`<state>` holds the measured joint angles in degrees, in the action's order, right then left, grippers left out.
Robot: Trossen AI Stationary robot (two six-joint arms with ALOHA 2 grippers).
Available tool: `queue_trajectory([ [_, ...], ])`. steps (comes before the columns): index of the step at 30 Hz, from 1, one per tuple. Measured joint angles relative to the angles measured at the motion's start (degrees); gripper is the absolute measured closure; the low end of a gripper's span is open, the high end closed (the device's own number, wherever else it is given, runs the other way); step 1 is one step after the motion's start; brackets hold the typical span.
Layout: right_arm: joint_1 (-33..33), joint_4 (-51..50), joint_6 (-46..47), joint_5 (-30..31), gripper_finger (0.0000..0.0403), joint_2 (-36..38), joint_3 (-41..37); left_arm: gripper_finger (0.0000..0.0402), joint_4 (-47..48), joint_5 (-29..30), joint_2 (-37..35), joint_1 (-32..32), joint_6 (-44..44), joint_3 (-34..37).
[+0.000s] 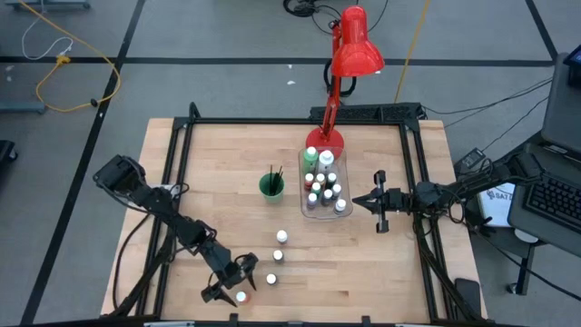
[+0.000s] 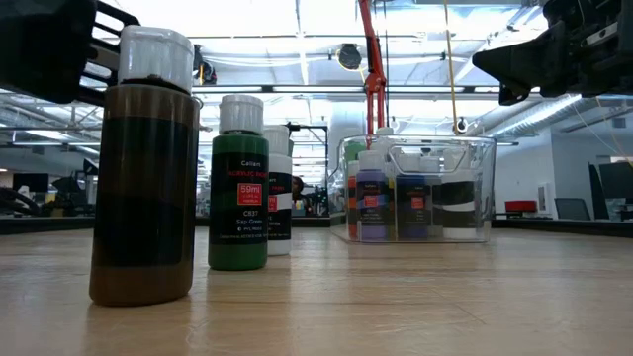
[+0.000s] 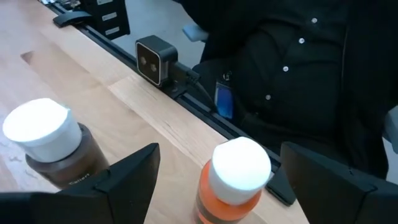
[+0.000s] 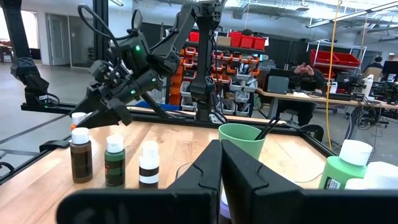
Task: Pick & Place Paint Supplies
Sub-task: Put the orange paint bottle into the transparent bin
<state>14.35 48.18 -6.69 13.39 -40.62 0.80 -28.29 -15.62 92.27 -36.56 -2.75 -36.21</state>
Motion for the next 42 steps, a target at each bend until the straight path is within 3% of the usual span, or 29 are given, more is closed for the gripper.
queue_trajectory([
  [17,-0.02,0.0,-0.03,0.0,0.0399,-0.02,0.0,0.023,0.36,-0.63,0.0,0.12,-0.1,0.0],
  [22,0.0,0.0,-0.03,0.0,0.0399,0.0,0.0,0.0302,-1.32,-0.81,-0.37,1.54,4.06,-0.45],
  [26,0.0,0.0,0.06,0.0,0.0399,-0.02,0.0,0.0304,5.55,-2.25,-4.98,3.0,4.4,-4.66],
  [30,0.0,-0.06,0.07,0.0,0.0399,-0.03,0.0,0.0304,20.69,-1.97,-10.36,5.5,-0.03,-12.75],
  [32,-0.02,0.07,0.05,0.0,0.0399,0.01,0.0,0.0304,25.89,0.69,-12.54,7.7,-3.21,-18.06],
  [37,-0.01,0.09,0.02,0.0,0.0399,-0.02,0.0,0.0304,31.04,13.76,-13.73,17.13,-8.74,-29.24],
  [39,0.0,0.09,-0.02,0.0,0.0399,-0.02,0.0,0.0304,28.01,12.52,-11.81,22.53,-8.87,-31.06],
  [42,-0.02,-0.06,-0.57,0.0,0.0399,-0.02,0.0,0.0304,23.55,3.85,-7.35,29.89,-8.75,-31.07],
])
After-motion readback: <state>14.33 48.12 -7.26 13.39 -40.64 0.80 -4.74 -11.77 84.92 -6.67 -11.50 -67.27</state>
